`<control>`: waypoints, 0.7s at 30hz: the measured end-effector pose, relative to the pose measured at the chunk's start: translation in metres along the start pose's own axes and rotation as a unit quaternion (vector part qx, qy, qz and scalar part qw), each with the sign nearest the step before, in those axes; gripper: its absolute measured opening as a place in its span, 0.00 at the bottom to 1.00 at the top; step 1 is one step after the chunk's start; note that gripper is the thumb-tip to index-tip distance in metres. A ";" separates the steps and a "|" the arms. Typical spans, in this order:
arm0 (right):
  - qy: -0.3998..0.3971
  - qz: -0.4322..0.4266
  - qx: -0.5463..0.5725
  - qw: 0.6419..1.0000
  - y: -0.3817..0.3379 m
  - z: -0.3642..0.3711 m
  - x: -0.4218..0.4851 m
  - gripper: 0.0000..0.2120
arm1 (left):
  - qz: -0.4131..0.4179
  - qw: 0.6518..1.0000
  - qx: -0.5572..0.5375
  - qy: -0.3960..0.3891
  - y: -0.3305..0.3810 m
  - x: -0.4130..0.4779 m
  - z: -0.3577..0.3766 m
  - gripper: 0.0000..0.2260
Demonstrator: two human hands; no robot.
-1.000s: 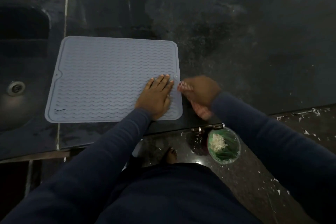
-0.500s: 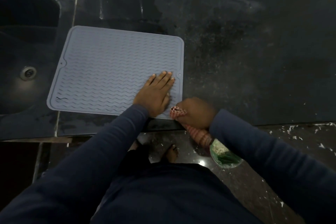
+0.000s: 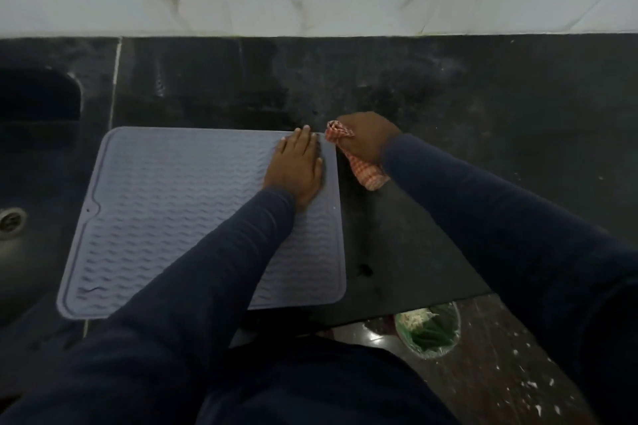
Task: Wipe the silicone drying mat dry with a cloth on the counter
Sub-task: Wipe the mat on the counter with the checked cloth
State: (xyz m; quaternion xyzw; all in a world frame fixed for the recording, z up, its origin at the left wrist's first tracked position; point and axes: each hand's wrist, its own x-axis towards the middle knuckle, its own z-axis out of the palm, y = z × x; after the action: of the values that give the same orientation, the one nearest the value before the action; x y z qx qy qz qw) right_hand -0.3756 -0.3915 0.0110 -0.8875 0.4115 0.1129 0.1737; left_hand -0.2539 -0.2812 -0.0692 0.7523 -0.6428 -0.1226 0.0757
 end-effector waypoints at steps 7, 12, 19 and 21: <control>-0.031 -0.080 -0.160 0.983 0.003 0.002 0.025 0.13 | 0.007 0.999 0.041 0.005 -0.005 0.005 0.010 0.27; -0.047 -0.144 -0.183 0.971 0.011 0.008 0.022 0.12 | 0.009 1.000 0.026 0.006 -0.006 0.006 0.011 0.27; -0.101 -0.156 -0.134 0.974 0.001 0.022 -0.016 0.10 | 0.010 1.000 0.027 0.000 -0.006 0.005 0.009 0.27; -0.127 -0.162 -0.115 0.972 -0.007 0.029 -0.039 0.09 | 0.013 0.999 0.035 -0.003 -0.006 0.004 0.009 0.27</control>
State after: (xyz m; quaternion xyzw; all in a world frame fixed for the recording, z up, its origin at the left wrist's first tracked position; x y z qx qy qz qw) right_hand -0.3969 -0.3485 -0.0005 -0.9350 0.2208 0.2411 0.1376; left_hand -0.2502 -0.2840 -0.0795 0.7461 -0.6563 -0.1010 0.0493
